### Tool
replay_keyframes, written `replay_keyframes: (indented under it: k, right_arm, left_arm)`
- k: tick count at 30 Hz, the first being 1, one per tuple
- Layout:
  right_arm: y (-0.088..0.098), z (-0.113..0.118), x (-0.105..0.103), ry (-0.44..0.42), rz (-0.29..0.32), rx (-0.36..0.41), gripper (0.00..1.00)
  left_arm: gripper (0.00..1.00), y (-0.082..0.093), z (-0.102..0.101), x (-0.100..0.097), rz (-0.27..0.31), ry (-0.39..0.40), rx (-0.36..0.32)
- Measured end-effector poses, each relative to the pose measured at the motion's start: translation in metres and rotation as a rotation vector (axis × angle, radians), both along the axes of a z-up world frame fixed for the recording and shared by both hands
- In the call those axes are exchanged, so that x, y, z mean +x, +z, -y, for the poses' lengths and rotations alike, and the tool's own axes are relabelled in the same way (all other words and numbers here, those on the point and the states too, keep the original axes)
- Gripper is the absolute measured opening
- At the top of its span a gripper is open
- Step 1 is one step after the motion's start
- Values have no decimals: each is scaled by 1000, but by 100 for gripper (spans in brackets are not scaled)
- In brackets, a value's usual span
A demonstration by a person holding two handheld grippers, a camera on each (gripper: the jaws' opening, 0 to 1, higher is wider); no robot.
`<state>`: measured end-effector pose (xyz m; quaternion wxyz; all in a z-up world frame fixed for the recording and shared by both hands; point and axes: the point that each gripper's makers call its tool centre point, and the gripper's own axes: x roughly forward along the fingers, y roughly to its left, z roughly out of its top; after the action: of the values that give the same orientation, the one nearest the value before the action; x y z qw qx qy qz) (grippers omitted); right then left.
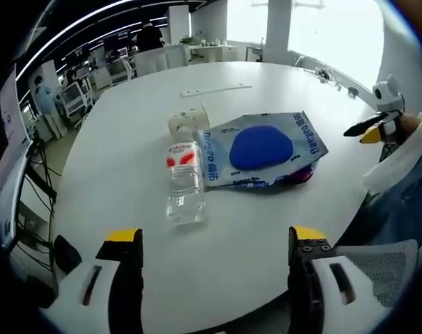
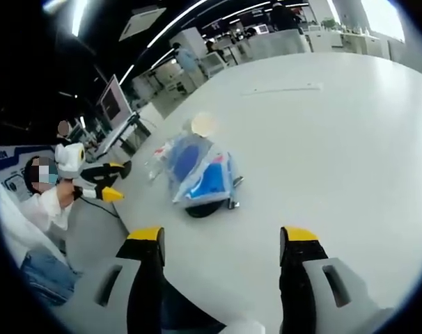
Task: Arrange the tabletop items into an orderly group along one side of the table until the central work area is clear of visible clutter.
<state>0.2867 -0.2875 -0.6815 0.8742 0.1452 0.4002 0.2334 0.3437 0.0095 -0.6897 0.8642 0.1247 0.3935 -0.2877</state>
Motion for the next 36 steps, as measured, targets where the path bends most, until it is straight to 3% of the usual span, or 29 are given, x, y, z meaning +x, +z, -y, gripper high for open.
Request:
replay_keyframes:
  k: [21,29,36]
  right_arm:
    - [4,-6,2,-47,-25,96,61]
    - [10,-20,5,-38,-35,158,59]
    - [20,-37,19,-31,-30,214,58]
  left_arm:
    - [86,-5,8,-3,-12,-10,-13]
    - [85,-5,13,-3,-12,-1,-32]
    - [84,-4,18,-4,-9,5,-48]
